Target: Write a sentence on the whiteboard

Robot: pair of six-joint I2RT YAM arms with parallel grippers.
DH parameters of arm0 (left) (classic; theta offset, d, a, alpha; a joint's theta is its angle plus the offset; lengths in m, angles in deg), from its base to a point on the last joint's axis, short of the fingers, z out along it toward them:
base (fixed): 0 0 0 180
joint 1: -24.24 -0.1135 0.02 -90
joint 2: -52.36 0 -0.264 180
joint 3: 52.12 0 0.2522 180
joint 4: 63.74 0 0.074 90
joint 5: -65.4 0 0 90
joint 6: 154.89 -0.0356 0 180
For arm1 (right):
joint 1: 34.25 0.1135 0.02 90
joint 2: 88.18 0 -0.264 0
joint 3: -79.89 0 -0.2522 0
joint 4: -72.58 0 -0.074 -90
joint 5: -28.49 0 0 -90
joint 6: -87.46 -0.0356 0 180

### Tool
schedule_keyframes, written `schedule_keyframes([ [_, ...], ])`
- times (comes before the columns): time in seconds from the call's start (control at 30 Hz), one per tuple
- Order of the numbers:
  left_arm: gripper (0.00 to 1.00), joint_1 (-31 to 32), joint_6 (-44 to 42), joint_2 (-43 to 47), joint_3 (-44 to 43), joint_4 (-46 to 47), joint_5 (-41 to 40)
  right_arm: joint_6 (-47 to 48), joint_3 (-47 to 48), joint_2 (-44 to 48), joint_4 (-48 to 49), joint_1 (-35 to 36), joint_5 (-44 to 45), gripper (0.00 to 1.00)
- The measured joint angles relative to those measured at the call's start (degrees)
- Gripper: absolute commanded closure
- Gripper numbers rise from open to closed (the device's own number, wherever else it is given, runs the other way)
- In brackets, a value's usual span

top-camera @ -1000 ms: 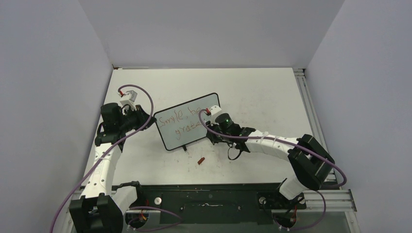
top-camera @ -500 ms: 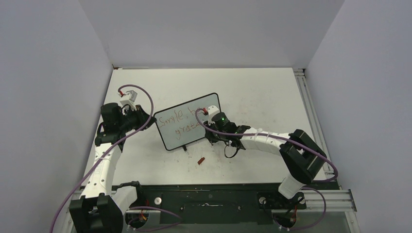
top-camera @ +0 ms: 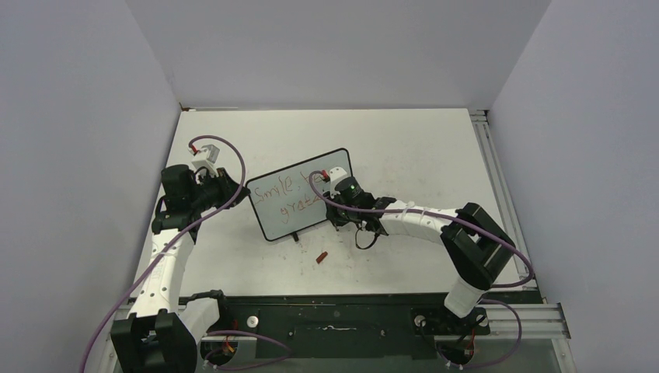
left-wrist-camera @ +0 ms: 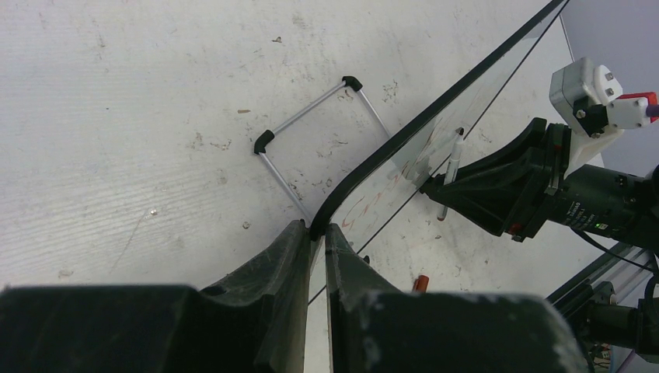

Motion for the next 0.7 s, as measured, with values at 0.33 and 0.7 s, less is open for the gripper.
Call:
schedule_keyframes([
  [0.33,0.90,0.0,0.0,0.0,0.0,0.0,-0.1,0.3,0.4,-0.2,-0.9,0.1,-0.3,0.95],
  [0.7,0.90,0.0,0.0,0.1,0.0,0.0,-0.1,0.3,0.4,-0.2,-0.9,0.5,-0.3,0.95],
])
